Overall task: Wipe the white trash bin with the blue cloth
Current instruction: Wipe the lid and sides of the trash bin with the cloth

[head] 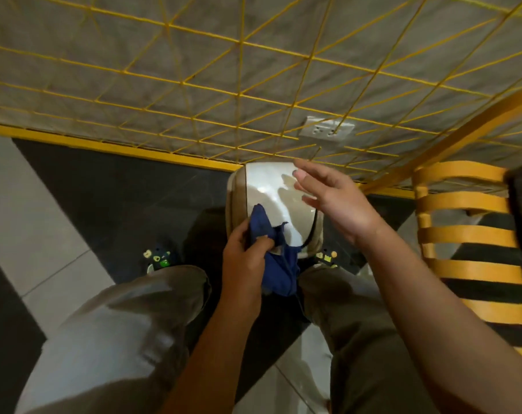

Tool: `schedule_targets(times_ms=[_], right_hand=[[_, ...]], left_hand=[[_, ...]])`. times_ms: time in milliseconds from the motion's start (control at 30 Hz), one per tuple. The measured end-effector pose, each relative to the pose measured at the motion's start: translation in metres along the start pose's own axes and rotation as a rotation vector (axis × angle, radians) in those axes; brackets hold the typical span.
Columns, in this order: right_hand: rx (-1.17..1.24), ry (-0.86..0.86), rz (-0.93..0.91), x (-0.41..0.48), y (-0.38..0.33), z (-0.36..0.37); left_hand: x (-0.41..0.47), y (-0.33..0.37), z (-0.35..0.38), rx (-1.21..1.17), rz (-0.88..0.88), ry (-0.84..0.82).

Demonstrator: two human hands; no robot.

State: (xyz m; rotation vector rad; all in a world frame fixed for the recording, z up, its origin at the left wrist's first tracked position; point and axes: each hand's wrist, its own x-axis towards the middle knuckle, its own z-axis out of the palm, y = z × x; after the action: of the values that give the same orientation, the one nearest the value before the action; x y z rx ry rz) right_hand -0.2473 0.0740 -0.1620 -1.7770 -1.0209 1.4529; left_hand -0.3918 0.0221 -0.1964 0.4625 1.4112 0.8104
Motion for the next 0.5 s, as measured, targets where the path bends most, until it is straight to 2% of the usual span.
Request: schedule_targets(times_ms=[67,167,267,333,400,467,500], right_hand=[[0.122,0.03,0.063,-0.028,0.009,0.0],[0.214,-0.033,0.155,-0.055,0.026,0.009],[0.47,-0.076,0.178,-0.068,0.045,0.018],[0.607,-0.087,0.206,-0.07,0.054,0.015],[0.682,-0.043,0.235,-0.066,0.063,0.007],[0.629,0.068,0.222,-0.058,0.073,-0.003],[0.617,0.129,0.214,-0.053,0.077,-0.01]], left_hand=[[-0.004,0.003,0.007,0.067,0.033,-0.038],[-0.013,0.006,0.023,0.189,0.077,-0.095],[-0.023,0.004,0.042,0.241,0.092,-0.123],[-0.028,0.006,0.052,0.282,0.023,-0.162],[-0.031,0.008,0.058,0.202,-0.08,-0.314],[-0.033,0.015,0.067,0.031,-0.196,-0.447],[-0.027,0.019,0.07,0.022,-0.214,-0.484]])
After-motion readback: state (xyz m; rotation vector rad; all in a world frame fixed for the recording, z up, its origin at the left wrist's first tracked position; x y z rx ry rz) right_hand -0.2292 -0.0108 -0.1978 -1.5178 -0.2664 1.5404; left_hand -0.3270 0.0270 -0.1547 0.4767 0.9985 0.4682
